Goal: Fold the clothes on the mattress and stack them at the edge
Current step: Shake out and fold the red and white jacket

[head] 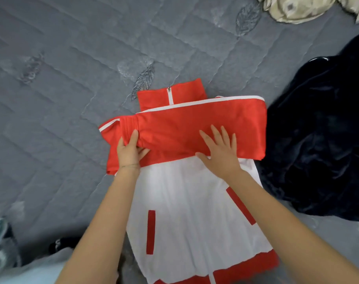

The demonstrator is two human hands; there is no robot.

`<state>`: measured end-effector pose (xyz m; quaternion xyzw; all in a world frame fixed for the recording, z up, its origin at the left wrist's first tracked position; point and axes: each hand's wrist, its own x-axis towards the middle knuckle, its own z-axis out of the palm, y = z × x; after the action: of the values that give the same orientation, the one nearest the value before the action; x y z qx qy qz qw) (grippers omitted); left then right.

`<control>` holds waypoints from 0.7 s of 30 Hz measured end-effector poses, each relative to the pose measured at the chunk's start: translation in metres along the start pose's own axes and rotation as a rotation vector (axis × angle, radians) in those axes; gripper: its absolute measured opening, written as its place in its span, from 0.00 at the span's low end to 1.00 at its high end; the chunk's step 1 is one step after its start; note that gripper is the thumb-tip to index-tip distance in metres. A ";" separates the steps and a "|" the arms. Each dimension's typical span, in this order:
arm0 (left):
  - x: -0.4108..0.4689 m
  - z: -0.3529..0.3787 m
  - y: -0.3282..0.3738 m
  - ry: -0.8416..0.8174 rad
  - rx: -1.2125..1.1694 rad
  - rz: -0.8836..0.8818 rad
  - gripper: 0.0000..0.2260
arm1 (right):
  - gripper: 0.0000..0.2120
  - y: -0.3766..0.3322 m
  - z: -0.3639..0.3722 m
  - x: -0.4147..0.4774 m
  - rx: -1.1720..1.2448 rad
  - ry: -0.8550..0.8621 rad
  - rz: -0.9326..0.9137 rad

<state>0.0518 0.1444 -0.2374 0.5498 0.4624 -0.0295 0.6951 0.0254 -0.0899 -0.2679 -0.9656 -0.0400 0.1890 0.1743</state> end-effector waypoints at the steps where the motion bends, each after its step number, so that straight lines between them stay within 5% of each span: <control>1: 0.008 -0.011 0.001 0.045 0.016 0.006 0.02 | 0.30 -0.001 0.002 0.005 -0.012 -0.004 0.016; 8: 0.044 -0.077 -0.008 0.242 0.130 -0.004 0.09 | 0.30 -0.011 0.015 0.020 -0.082 -0.073 0.069; 11: 0.045 -0.091 -0.016 0.276 0.399 0.011 0.16 | 0.30 -0.013 0.016 0.016 -0.099 -0.087 0.058; 15: 0.022 -0.097 -0.021 0.310 0.897 0.303 0.33 | 0.30 -0.018 0.018 -0.001 -0.085 -0.053 0.072; 18: -0.002 -0.095 -0.029 0.170 1.089 0.597 0.33 | 0.30 -0.027 0.021 -0.023 -0.049 -0.008 0.045; 21: -0.024 -0.095 -0.045 -0.011 1.152 0.683 0.29 | 0.31 -0.033 0.028 -0.052 -0.038 -0.011 0.046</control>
<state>-0.0444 0.1906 -0.2512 0.9484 0.1693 -0.0526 0.2629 -0.0341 -0.0572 -0.2624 -0.9683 -0.0226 0.1974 0.1511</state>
